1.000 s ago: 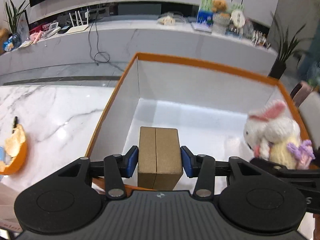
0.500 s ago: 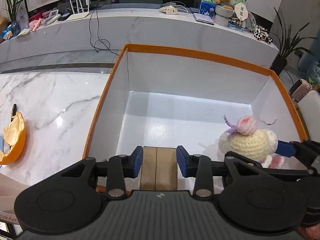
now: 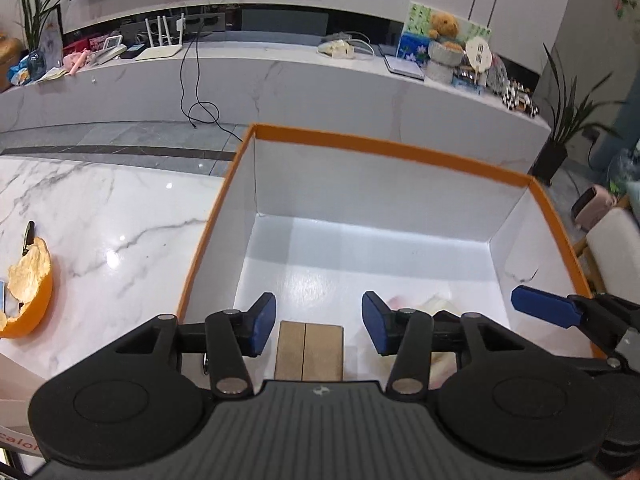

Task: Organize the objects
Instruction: 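Open left gripper to drop brown box while right gripper releases bunny inside, then withdraw both grippers from the orange box back over the table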

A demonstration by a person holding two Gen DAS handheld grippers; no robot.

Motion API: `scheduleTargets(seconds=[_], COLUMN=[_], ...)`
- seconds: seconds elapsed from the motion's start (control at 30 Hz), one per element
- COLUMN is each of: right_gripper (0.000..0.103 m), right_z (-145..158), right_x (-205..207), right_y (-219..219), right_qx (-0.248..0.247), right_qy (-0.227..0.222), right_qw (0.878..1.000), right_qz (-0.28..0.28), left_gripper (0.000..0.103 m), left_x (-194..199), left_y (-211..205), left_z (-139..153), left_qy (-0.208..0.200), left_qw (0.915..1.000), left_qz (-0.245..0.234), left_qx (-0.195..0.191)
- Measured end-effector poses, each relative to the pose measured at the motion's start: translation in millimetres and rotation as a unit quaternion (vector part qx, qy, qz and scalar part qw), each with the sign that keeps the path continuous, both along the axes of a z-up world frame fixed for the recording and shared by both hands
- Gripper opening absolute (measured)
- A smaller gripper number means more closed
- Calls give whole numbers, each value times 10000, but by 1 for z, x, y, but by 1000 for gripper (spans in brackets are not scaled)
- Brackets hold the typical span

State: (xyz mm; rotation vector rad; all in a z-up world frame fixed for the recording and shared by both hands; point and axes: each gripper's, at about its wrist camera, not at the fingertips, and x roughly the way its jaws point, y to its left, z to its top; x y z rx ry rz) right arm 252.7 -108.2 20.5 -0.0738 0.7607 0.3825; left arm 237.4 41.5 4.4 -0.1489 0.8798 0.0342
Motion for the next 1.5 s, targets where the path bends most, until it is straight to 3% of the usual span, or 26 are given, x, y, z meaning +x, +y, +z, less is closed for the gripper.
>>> scheduleTargets(seconds=[0.07,0.2,0.33,0.6,0.8,1.03,1.5], right_gripper=[67,64,64,64,65,70,74], right_z=[4,4,5,16,32,45,51], right_x=[0,-1,-1,1,-18,-62,-136], right_y=[0,1,0,-25,-37,-39,-56], right_qx=[100,83,-3,162,317,60,-120], right_qy=[16,48,89,253,156,-202,-196], right_qw=[9999,9999,10000,9965,9952,9974,9996], right_qz=[46,59,-36,-783,-916,-684,-157], left_gripper=[58,58,58,58,60,60,64], left_x=[1,-1,-6,-25,-43,-73,-131], left_y=[2,2,1,2,-3,-9,0], left_z=[1,1,6,26,34,37,39], left_qy=[-13,-10,-43,-226,-315,-417,-542], left_qw=[10000,10000,9999,9997,9987,9960,9938], left_qz=[25,-2,-28,-113,-326,-575,-788], left_qx=[-5,65,110,-31,213,542,565])
